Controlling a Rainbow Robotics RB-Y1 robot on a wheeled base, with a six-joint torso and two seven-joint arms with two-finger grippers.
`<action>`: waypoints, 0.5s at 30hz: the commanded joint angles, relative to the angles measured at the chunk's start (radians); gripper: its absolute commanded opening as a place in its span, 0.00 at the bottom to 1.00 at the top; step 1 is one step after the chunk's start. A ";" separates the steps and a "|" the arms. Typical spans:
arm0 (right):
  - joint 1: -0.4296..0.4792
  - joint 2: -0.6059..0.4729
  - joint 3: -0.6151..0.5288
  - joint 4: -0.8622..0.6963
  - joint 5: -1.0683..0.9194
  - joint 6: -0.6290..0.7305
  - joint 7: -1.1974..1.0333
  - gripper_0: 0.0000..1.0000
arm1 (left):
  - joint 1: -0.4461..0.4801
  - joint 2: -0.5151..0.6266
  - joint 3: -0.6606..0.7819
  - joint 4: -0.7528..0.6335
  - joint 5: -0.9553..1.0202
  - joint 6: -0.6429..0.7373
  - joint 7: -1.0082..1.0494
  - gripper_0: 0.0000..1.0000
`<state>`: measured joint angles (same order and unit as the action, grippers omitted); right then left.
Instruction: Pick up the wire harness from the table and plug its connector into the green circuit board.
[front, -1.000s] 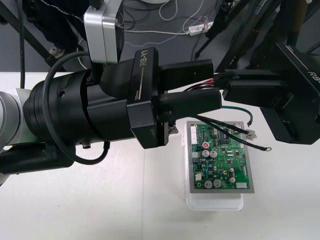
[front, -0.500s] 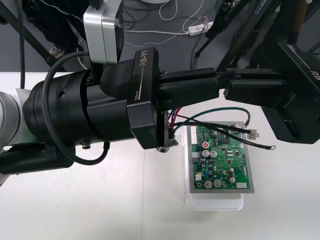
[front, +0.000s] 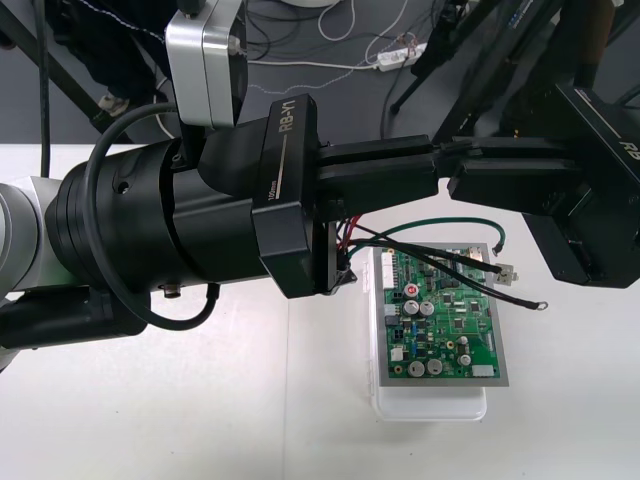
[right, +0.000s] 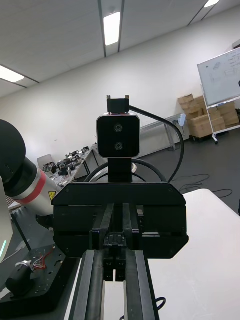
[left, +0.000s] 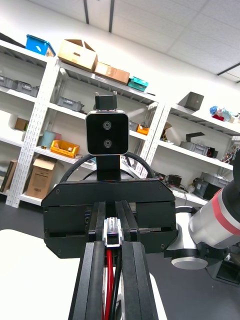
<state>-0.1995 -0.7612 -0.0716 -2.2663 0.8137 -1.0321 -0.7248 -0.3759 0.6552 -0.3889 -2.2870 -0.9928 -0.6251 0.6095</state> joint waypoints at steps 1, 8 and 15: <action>-0.029 -0.017 -0.025 -0.030 -0.005 -0.005 -0.027 0.00 | 0.002 -0.017 -0.013 -0.032 0.016 0.044 0.070 0.00; -0.029 -0.017 -0.025 -0.030 -0.005 -0.005 -0.027 0.00 | 0.000 -0.015 -0.011 -0.032 0.016 0.045 0.067 0.00; -0.029 -0.015 -0.025 -0.030 -0.007 -0.005 -0.027 0.00 | 0.000 -0.017 -0.011 -0.032 0.016 0.047 0.067 0.00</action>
<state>-0.1998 -0.7612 -0.0716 -2.2664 0.8136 -1.0321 -0.7248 -0.3759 0.6552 -0.3889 -2.2870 -0.9922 -0.6251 0.6096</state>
